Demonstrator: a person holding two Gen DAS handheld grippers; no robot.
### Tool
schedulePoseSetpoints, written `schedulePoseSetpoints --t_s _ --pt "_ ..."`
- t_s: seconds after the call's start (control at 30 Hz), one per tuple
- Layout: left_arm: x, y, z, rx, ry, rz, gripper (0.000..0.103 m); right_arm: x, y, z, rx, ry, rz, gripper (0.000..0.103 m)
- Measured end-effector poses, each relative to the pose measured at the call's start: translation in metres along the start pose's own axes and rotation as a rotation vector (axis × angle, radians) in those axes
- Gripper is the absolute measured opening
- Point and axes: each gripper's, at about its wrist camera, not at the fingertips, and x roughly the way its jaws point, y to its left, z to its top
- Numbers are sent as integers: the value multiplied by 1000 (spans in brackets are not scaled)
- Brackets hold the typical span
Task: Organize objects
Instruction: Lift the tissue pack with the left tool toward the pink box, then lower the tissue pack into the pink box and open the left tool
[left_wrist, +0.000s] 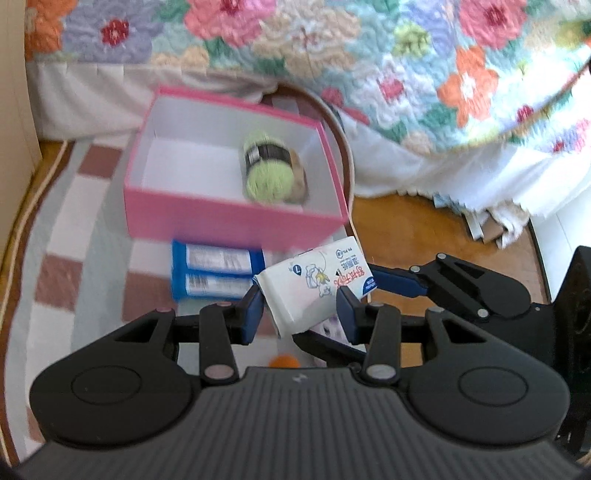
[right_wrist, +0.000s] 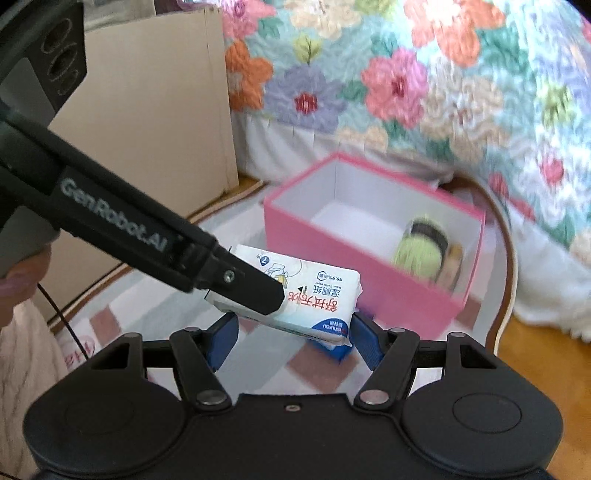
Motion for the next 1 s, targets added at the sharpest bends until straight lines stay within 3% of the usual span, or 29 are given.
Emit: schedulePoseSetpoints --t_s 0.2,0.47,0.6,0.77,1.0 --pt "12 11 52 -29 -18 32 42 21 -19 46 -47 -21 -7 71" --pt "75 29 113 -38 46 122 42 88 -74 92 64 84 52 71" --pt "121 47 132 -64 109 144 42 132 -108 95 219 159 97 71" --pt "171 73 142 -97 160 137 42 181 -133 84 354 210 90 71" --pt "209 99 137 -120 192 144 42 229 -153 68 517 271 98 64"
